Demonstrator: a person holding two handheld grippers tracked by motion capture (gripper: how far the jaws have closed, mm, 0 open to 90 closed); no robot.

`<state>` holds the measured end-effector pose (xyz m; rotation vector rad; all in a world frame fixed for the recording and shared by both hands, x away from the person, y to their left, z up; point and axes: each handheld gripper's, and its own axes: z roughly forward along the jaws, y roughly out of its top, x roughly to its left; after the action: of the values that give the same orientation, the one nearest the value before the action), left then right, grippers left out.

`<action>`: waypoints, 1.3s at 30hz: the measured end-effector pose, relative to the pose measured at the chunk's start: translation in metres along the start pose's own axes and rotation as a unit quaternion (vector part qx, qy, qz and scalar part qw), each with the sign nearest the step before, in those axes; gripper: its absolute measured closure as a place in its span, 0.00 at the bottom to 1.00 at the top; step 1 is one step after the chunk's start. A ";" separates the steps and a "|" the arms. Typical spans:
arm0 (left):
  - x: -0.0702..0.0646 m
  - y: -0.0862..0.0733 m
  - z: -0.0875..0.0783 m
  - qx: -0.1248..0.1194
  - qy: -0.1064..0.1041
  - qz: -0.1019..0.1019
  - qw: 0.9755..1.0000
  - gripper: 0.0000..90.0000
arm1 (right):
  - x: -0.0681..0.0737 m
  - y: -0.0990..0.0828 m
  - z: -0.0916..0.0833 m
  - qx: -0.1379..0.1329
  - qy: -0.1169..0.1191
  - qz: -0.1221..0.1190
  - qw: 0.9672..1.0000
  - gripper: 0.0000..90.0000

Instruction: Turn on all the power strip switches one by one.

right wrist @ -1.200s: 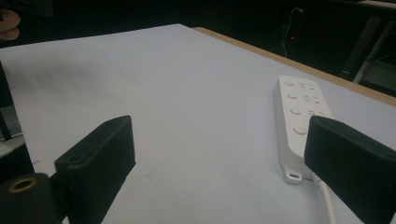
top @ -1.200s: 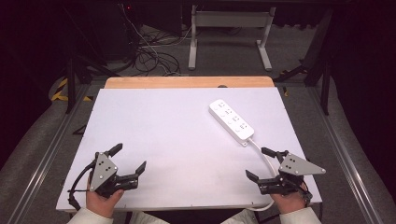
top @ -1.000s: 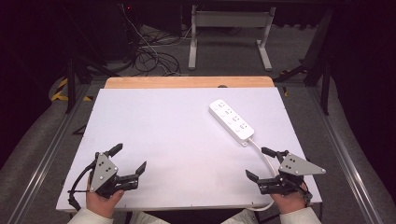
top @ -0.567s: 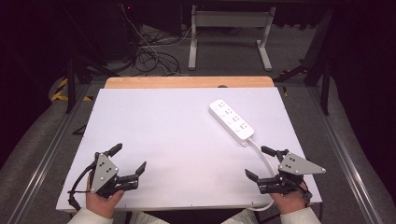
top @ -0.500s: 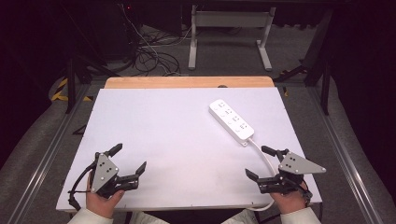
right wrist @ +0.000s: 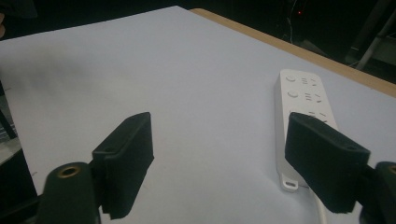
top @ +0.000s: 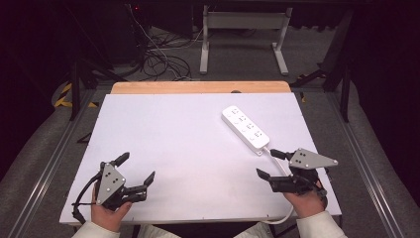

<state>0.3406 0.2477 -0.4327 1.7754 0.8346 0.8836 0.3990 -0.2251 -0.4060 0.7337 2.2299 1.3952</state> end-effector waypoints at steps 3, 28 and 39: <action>0.000 0.000 0.000 0.000 -0.001 -0.001 1.000 0.10 | -0.003 0.007 0.003 0.008 0.006 0.002 1.000 0.36; 0.000 0.000 0.000 0.005 0.000 0.004 1.000 0.09 | -0.033 0.042 0.034 0.088 0.007 0.045 0.995 1.00; 0.000 0.000 0.001 0.005 0.003 0.002 1.000 0.09 | -0.047 0.044 0.058 0.126 -0.020 0.037 0.991 1.00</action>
<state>0.3411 0.2474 -0.4334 1.7849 0.8397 0.8889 0.4791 -0.1980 -0.3870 0.9279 2.3960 1.1298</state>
